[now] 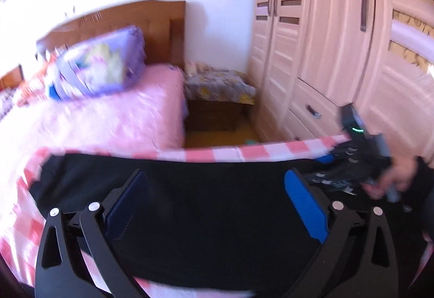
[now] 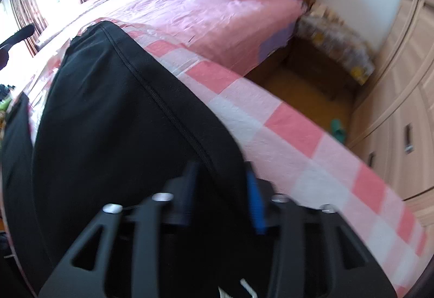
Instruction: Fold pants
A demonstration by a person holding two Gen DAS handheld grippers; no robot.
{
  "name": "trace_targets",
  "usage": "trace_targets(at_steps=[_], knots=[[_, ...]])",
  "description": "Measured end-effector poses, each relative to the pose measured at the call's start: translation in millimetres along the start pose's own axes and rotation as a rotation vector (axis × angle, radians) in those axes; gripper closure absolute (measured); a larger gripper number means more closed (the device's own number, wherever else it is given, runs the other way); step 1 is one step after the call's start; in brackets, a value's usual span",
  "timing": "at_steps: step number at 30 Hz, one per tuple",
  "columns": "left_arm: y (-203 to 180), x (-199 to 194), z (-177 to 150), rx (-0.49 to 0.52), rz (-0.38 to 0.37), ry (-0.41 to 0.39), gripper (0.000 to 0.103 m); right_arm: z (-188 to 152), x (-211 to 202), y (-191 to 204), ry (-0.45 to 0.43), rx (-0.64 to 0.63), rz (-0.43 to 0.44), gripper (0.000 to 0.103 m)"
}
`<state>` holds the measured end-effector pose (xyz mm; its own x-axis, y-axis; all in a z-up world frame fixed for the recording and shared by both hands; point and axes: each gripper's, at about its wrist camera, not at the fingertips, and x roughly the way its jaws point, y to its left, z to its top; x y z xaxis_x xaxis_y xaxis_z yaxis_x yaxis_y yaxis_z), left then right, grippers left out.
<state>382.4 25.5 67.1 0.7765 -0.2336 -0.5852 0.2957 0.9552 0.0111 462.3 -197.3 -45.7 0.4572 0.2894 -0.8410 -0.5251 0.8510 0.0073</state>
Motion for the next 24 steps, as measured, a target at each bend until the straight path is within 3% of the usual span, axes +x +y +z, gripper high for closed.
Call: trace_targets(at_steps=[2,4,6,10,13,14,16,17,18,20,23,24], knots=[[-6.8,16.1,3.5,0.014,0.026,0.048,0.002,-12.2,-29.9,12.7,-0.067,-0.021,-0.022,0.089],[-9.8,31.0,8.0,-0.041,-0.007,0.095,0.002,-25.8,-58.1,28.4,-0.132,-0.056,-0.032,0.089],[-9.8,47.0,11.1,-0.181,-0.141,0.181,0.002,-37.9,-75.3,45.7,-0.165,-0.097,-0.051,0.09],[-14.1,72.1,13.2,-0.379,-0.261,0.3,0.002,-70.4,-90.3,94.7,-0.199,-0.166,-0.075,0.092],[-32.9,105.2,1.7,-0.42,-0.192,0.514,0.002,-91.9,-90.2,120.5,-0.217,-0.175,-0.094,0.092],[-39.8,114.1,-3.3,-0.42,-0.157,0.572,0.008,-100.4,-92.9,127.4,-0.223,-0.177,-0.106,0.092],[-53.4,125.1,-20.0,-0.436,-0.126,0.64,0.054,-109.8,-92.6,139.0,-0.238,-0.181,-0.123,0.093],[-55.7,125.5,-31.6,-0.448,-0.145,0.65,0.088,-113.7,-94.4,141.0,-0.236,-0.171,-0.124,0.093],[-56.8,123.3,-36.0,-0.452,-0.153,0.632,0.089,-116.5,-95.1,145.4,-0.23,-0.155,-0.119,0.093],[-62.6,105.0,-40.5,-0.401,-0.15,0.521,0.091,-128.4,-109.0,145.7,-0.235,-0.064,-0.101,0.092],[-62.4,50.9,-39.4,-0.401,-0.208,0.322,0.092,-152.1,-130.2,135.3,-0.237,0.111,-0.043,0.091],[-62.9,31.1,-40.2,-0.391,-0.222,0.254,0.092,-162.9,-138.1,128.6,-0.256,0.179,-0.003,0.081]])
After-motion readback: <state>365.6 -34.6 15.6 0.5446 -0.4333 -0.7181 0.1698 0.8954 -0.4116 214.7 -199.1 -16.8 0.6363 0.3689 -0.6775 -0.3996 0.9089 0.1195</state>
